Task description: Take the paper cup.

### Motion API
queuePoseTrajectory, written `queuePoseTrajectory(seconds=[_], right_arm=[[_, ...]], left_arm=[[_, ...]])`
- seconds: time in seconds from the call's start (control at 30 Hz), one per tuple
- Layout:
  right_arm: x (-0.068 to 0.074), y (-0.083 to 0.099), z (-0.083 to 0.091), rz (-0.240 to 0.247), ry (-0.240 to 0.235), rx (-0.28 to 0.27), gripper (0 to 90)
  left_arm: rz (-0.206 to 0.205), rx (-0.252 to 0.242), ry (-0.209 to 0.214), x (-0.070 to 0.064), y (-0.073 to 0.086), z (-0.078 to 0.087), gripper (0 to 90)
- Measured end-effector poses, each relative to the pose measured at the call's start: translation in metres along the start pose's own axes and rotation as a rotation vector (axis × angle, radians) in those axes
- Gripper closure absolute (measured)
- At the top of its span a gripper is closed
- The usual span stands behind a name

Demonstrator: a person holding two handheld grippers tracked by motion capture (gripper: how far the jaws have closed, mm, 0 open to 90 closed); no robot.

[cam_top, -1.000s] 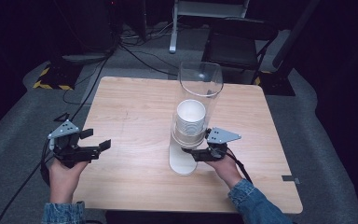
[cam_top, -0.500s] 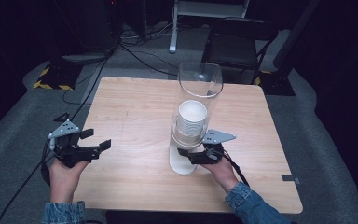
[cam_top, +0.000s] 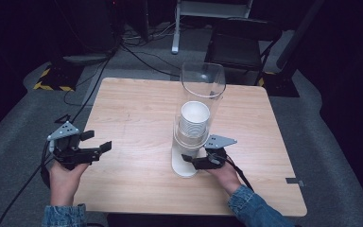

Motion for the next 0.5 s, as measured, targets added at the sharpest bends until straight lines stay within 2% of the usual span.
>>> queuePoseTrajectory(seconds=[0.2,0.37,0.5], right_arm=[[0.000,0.005,-0.001,0.001,-0.001,0.039,33.0],[0.002,0.009,-0.005,0.006,0.002,0.116,32.9],[0.003,0.011,-0.005,0.014,0.012,0.142,32.9]], left_arm=[[-0.001,0.004,0.010,0.000,-0.001,-0.002,12.8],[-0.004,0.007,0.018,0.001,-0.002,-0.003,12.8],[0.004,0.004,0.021,0.001,-0.003,-0.004,12.8]])
Point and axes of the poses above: each handheld gripper's, and its own axes: z roughly backward along the jaws, y roughly out of its underside, x roughly to its left, the point moved 1 cm from there along -z, roughly forward along the jaws, and after that the axes turned 12 degrees about x, right-handed, at the moved point
